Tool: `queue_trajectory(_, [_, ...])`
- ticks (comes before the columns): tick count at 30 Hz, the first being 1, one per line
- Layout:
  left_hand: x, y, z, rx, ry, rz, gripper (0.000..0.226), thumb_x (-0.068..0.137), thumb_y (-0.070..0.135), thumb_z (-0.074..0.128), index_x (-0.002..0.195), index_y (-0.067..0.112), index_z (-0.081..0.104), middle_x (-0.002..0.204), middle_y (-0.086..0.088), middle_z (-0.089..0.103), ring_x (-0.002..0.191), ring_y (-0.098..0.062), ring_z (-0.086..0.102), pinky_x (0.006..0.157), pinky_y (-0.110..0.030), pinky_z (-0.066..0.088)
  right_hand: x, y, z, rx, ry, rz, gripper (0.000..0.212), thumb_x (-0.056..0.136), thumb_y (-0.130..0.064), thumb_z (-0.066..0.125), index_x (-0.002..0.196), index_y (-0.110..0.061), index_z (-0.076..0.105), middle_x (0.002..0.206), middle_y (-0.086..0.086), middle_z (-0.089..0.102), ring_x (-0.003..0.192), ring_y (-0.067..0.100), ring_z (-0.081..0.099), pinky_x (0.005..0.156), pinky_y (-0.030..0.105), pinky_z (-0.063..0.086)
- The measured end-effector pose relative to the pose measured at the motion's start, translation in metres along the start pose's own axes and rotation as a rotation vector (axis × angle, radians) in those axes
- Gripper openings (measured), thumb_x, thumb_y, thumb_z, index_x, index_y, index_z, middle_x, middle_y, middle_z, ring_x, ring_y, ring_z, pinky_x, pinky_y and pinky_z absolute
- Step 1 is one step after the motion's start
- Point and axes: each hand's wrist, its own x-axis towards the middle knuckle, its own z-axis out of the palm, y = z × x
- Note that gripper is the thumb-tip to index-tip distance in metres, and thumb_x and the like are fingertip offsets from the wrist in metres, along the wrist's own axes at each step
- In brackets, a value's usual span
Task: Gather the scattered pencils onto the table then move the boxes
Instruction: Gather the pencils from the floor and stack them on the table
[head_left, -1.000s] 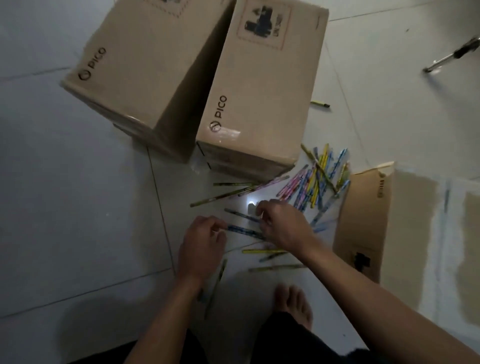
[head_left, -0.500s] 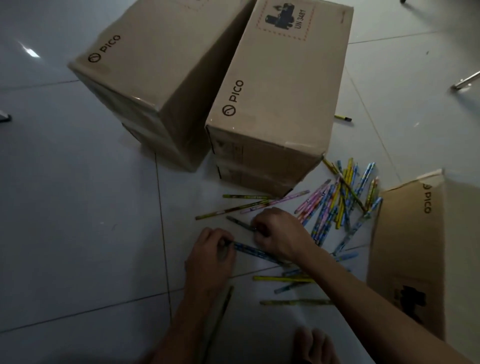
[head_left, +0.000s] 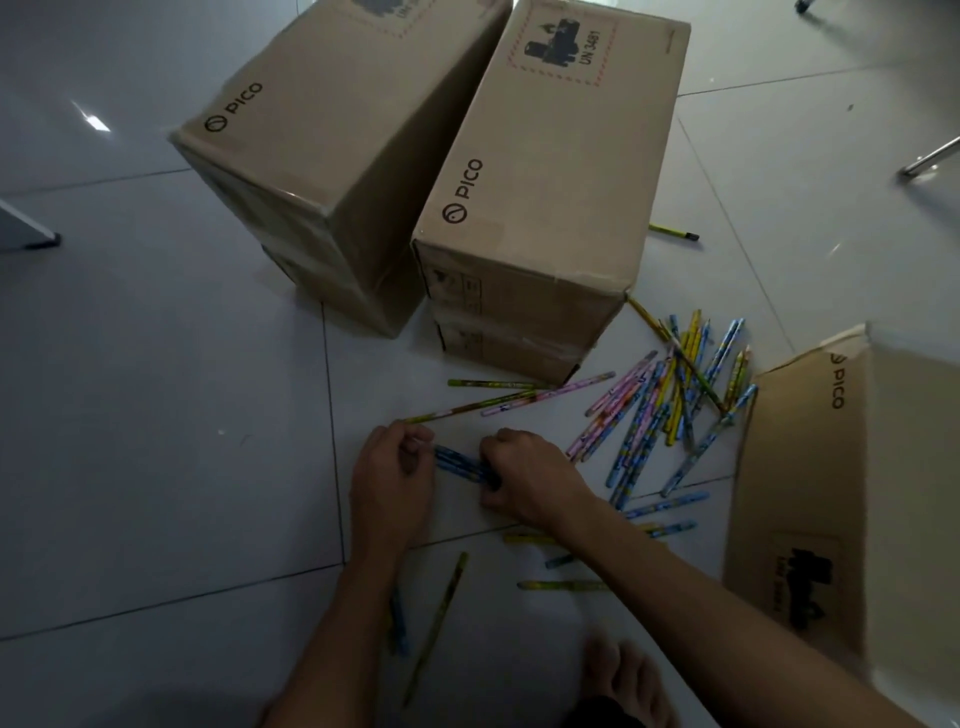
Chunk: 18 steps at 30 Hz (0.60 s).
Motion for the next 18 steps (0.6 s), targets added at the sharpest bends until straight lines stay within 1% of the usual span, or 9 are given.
queue_trajectory(2, [0.003,0.004,0.002,-0.024,-0.001,-0.010,0.018,0.089,0.002,0.065,0.092,0.019,0.067,0.084,0.001,0.058,0.073,-0.012,0.059,0.067,-0.025,0.051,0.000,-0.002,0.001,-0.031,-0.008,0.015,0.034,0.086,-0.026,0.065,0.111,-0.005,0.056,0.109,0.017,0.058,0.099,0.035,0.058,0.066,0.033,0.038])
queue_trajectory(4, [0.007,0.008,0.005,-0.034,-0.002,0.000,0.019,0.088,0.001,0.065,0.092,0.019,0.067,0.084,0.001,0.060,0.074,-0.011,0.059,0.065,-0.017,0.048,0.001,-0.006,0.004,-0.080,0.006,0.027,0.040,0.086,-0.026,0.064,0.118,-0.004,0.054,0.114,0.018,0.058,0.102,0.036,0.058,0.068,0.035,0.038])
queue_trajectory(7, [0.011,0.011,0.008,-0.069,0.005,-0.002,0.019,0.087,0.000,0.065,0.092,0.019,0.068,0.086,-0.001,0.064,0.075,-0.011,0.061,0.064,-0.010,0.047,0.004,-0.013,0.013,-0.159,0.065,0.030,0.041,0.089,-0.023,0.061,0.124,-0.004,0.051,0.117,0.019,0.058,0.100,0.036,0.059,0.065,0.037,0.036])
queue_trajectory(9, [0.012,0.012,0.008,-0.076,0.008,-0.004,0.018,0.088,0.000,0.065,0.093,0.017,0.068,0.087,-0.001,0.064,0.075,-0.010,0.062,0.064,-0.009,0.047,0.003,-0.017,0.016,-0.196,0.088,0.042,0.037,0.086,-0.022,0.064,0.119,-0.006,0.056,0.108,0.019,0.061,0.089,0.035,0.061,0.057,0.037,0.034])
queue_trajectory(11, [0.013,0.012,0.008,-0.072,0.005,0.007,0.017,0.088,-0.001,0.065,0.094,0.015,0.068,0.087,-0.002,0.064,0.075,-0.009,0.061,0.064,-0.008,0.046,0.001,-0.019,0.022,-0.248,0.075,0.079,0.034,0.071,-0.024,0.077,0.100,-0.010,0.063,0.087,0.014,0.063,0.066,0.029,0.059,0.046,0.032,0.027])
queue_trajectory(13, [0.014,0.011,0.008,-0.075,0.004,0.015,0.017,0.088,-0.001,0.065,0.095,0.014,0.069,0.087,-0.002,0.064,0.075,-0.009,0.061,0.064,-0.008,0.046,0.003,-0.019,0.028,-0.287,0.085,0.073,0.032,0.063,-0.026,0.080,0.089,-0.014,0.063,0.074,0.010,0.060,0.055,0.025,0.054,0.043,0.030,0.022])
queue_trajectory(15, [0.015,0.009,0.008,-0.082,0.015,0.018,0.018,0.087,-0.002,0.065,0.095,0.014,0.069,0.088,-0.003,0.064,0.076,-0.010,0.061,0.066,-0.013,0.049,0.005,-0.019,0.030,-0.296,0.116,0.077,0.028,0.066,-0.027,0.079,0.087,-0.015,0.065,0.072,0.008,0.060,0.053,0.023,0.053,0.042,0.030,0.023])
queue_trajectory(17, [0.017,0.009,0.008,-0.085,0.045,0.018,0.021,0.086,-0.004,0.064,0.096,0.015,0.068,0.089,-0.003,0.062,0.076,-0.012,0.061,0.068,-0.020,0.052,0.005,-0.019,0.026,-0.285,0.119,0.065,0.026,0.074,-0.027,0.079,0.093,-0.014,0.067,0.077,0.008,0.063,0.056,0.022,0.057,0.040,0.030,0.030])
queue_trajectory(18, [0.017,0.010,0.008,-0.085,0.068,0.009,0.023,0.086,-0.003,0.063,0.097,0.017,0.068,0.091,-0.003,0.060,0.076,-0.012,0.060,0.068,-0.021,0.051,0.003,-0.018,0.022,-0.277,0.102,0.070,0.024,0.083,-0.025,0.072,0.102,-0.012,0.065,0.085,0.010,0.065,0.062,0.023,0.061,0.042,0.032,0.034])
